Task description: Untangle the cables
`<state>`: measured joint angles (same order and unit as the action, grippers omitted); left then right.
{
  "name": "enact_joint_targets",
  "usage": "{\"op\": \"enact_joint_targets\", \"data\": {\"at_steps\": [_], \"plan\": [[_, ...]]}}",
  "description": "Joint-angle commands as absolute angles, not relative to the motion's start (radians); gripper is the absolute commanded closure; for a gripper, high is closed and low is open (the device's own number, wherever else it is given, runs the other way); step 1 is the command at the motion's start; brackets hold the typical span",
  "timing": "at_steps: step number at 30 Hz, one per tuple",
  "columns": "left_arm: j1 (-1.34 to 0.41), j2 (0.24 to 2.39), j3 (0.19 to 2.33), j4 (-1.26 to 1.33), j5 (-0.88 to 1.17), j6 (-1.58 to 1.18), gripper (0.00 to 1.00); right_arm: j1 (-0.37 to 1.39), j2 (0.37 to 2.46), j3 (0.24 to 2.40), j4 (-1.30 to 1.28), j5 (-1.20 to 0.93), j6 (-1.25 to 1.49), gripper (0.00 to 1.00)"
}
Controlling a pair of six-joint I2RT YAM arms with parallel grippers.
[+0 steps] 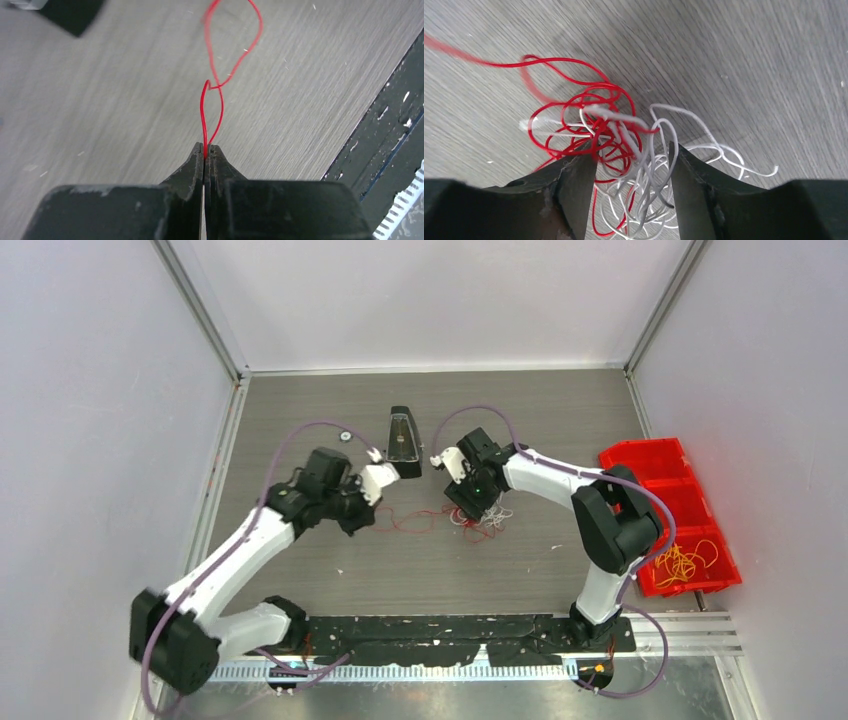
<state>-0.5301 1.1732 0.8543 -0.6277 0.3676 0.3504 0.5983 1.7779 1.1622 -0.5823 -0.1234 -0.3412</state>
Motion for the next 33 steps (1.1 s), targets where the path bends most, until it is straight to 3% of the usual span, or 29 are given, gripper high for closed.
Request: {"op": "enact_joint_targets", "data": {"at_steps": [1,7,15,20,26,33], "plan": [[-0.405,0.941,0.972,-0.760,0.421,0.347,1.00,0.597,1.760,1.131,-0.550,-0.036,-0.371,0.42],[-0.241,0.741,1.184,-0.758,0.457,0.296,1.00,0.597,1.756,1.104,-0.545,-0.013,-0.395,0.45],[-0.189,0.730,1.409,-0.653,0.344,0.177,1.00,0.595,1.775,1.087,-0.537,-0.005,-0.409,0.44],[-0.189,0.748,1.464,-0.592,0.395,0.104,1.00,0.596,1.747,1.097,-0.552,-0.042,-0.397,0.42],[-0.188,0.816,1.651,-0.523,0.273,0.069,1.00,0.595,1.738,1.080,-0.558,-0.015,-0.426,0.41],[-0.188,0.939,1.955,-0.477,-0.081,0.162,1.00,0.594,1.762,1.037,-0.529,0.034,-0.450,0.39]]}}
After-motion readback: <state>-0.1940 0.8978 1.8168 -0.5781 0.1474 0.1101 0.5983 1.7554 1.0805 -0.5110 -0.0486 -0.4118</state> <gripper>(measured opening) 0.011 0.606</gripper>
